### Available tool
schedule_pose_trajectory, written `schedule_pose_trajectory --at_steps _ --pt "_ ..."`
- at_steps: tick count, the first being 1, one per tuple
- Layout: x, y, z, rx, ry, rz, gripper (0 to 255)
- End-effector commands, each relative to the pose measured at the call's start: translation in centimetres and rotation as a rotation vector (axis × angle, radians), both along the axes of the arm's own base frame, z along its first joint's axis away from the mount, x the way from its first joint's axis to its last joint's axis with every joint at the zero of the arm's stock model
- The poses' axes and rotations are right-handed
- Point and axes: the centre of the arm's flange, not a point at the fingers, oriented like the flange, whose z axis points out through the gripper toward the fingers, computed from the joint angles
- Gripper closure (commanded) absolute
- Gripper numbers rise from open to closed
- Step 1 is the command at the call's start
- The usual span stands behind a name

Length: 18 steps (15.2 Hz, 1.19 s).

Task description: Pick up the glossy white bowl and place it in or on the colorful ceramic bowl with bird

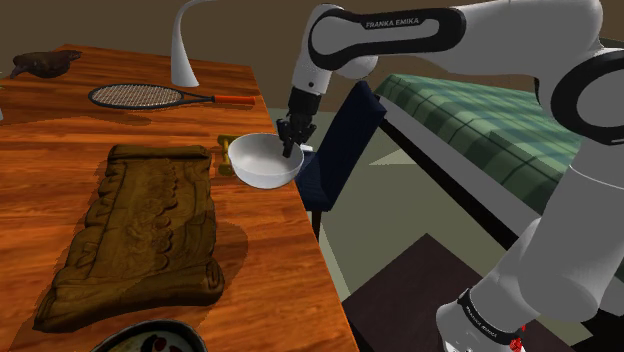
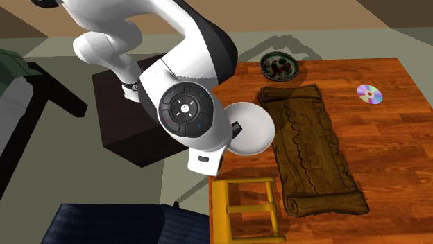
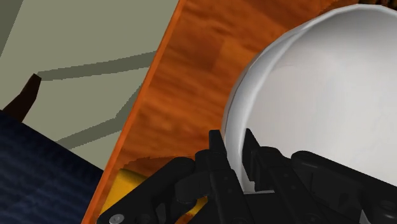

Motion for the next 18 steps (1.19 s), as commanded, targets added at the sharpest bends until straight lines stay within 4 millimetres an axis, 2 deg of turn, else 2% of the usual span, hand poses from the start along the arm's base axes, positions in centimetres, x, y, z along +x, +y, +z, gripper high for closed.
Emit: schedule_pose_trajectory --at_steps 1,2,18 --pt "0.0 0.0 1.1 0.0 0.0 0.0 255" --pt "0.0 0.0 1.1 0.0 0.0 0.0 255" --pt "-12.9 16.7 1.8 0.0 0.0 0.0 255"
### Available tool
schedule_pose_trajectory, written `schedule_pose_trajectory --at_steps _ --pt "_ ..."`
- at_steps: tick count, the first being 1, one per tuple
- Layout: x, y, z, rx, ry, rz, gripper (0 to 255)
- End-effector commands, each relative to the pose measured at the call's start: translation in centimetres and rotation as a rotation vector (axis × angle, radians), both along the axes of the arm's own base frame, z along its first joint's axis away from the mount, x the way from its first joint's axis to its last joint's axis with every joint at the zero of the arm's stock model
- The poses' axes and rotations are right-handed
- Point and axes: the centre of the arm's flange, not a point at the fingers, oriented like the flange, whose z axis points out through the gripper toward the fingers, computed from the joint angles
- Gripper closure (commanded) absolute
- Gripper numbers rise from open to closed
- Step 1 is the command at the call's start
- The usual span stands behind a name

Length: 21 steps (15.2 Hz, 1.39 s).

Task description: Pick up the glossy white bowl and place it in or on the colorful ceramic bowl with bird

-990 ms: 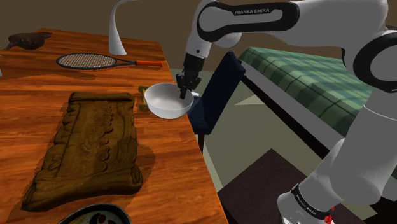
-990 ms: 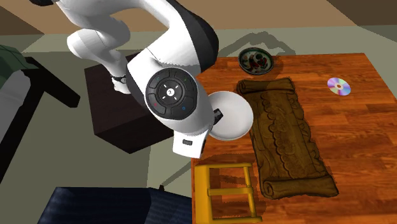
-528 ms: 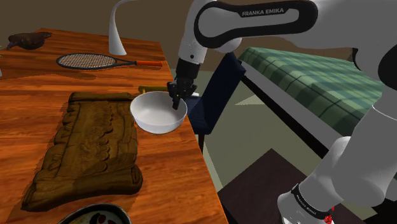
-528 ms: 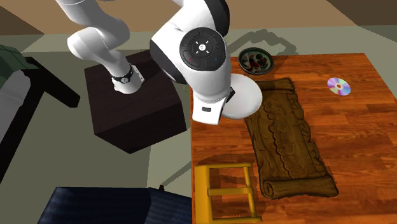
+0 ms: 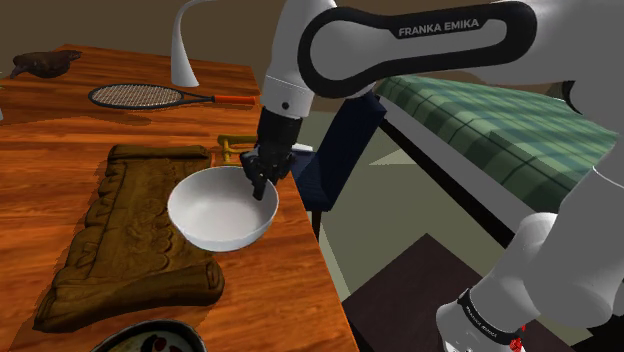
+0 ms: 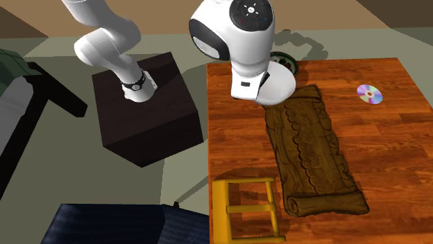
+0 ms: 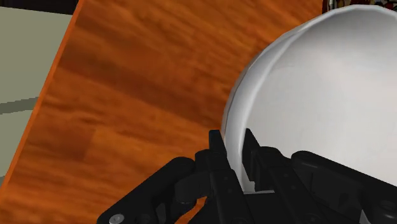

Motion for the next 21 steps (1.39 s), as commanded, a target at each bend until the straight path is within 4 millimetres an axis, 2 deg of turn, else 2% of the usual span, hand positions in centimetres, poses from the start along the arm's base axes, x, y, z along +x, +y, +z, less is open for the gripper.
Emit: schedule_pose_trajectory --at_steps 1,17,21 --pt "-1.7 2.2 0.3 0.0 0.0 -0.001 255" --pt "-14.7 19.2 1.0 0.0 0.0 -0.001 255" --pt "-14.7 19.2 -1.1 0.0 0.0 -0.001 255"
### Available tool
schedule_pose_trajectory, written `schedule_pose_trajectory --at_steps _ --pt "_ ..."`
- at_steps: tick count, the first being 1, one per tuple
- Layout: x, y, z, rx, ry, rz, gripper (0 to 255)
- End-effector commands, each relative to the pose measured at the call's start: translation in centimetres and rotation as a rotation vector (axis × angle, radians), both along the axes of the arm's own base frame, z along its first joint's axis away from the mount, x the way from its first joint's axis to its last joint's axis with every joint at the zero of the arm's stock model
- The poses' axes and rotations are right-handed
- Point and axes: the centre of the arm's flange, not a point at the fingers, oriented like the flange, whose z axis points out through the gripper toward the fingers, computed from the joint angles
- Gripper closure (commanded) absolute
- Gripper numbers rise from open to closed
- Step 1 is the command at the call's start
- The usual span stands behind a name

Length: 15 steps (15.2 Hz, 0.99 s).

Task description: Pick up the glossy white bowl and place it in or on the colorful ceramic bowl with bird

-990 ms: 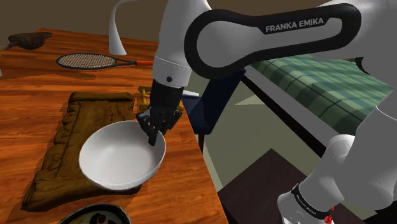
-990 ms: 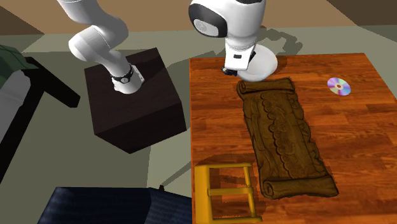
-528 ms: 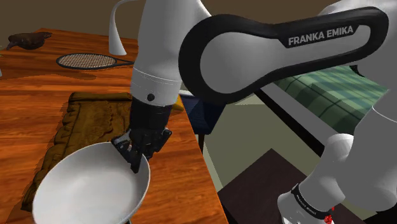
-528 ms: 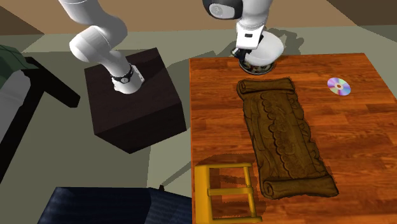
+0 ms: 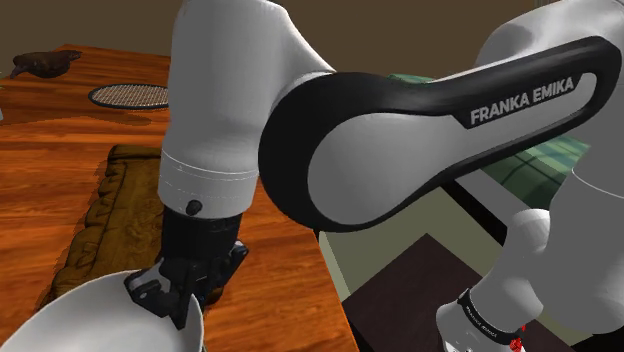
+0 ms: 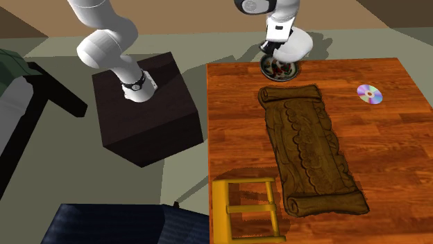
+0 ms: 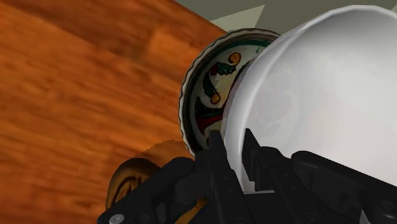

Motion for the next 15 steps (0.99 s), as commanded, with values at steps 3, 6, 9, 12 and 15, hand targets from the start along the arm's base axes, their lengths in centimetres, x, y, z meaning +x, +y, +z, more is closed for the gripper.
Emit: schedule_pose_trajectory --at_steps 3,6,9,12,15 --pt "-0.1 0.1 -2.1 0.001 -0.001 -0.001 255" --pt "-0.1 0.1 -3.7 0.001 -0.001 -0.001 255" --pt "-0.1 0.1 -5.3 0.001 -0.001 -0.001 255" --pt "-0.1 0.1 -6.9 0.001 -0.001 -0.001 255" --pt "-0.1 0.1 -6.9 0.001 -0.001 -0.001 255"
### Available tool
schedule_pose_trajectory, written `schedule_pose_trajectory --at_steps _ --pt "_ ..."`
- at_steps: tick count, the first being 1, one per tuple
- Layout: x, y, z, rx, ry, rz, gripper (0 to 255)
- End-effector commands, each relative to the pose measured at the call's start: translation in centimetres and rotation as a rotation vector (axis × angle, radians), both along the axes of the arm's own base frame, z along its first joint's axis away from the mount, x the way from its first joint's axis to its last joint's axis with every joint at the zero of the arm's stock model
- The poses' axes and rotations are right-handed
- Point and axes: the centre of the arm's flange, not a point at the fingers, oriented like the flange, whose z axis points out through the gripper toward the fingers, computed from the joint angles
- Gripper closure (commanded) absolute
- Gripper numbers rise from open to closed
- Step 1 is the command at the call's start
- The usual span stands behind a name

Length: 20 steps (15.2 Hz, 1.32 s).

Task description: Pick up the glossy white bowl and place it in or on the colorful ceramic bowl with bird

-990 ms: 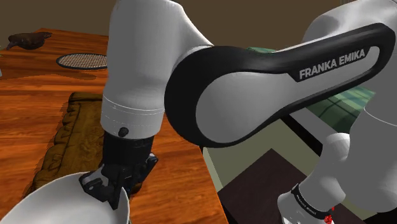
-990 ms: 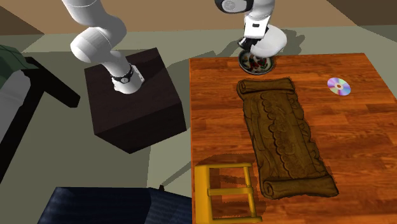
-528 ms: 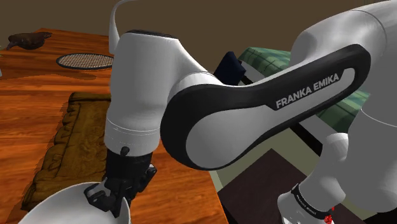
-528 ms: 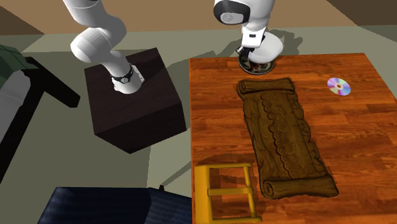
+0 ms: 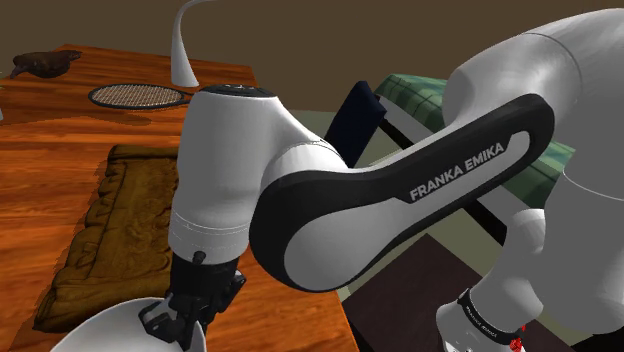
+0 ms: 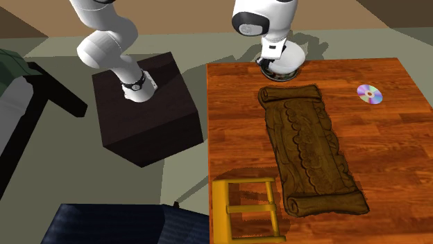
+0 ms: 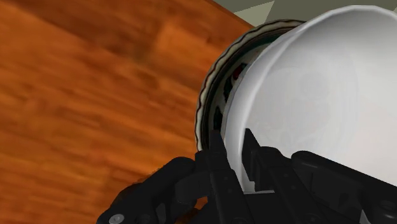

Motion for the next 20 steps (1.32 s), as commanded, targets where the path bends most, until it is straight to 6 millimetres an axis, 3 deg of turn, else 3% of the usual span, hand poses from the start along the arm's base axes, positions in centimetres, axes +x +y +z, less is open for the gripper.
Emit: schedule_pose_trajectory --at_steps 1,4,5,10,14,20 --pt "0.0 0.0 0.0 0.001 -0.001 0.0 255" --pt "0.0 0.0 0.0 0.001 -0.001 0.0 255" --pt "0.0 0.0 0.0 0.001 -0.001 0.0 0" --pt "0.0 0.0 0.0 0.001 -0.001 0.0 0" --pt "0.7 -1.2 4.8 0.001 -0.001 0.0 0" --pt "0.7 -1.2 4.8 0.001 -0.001 0.0 0"
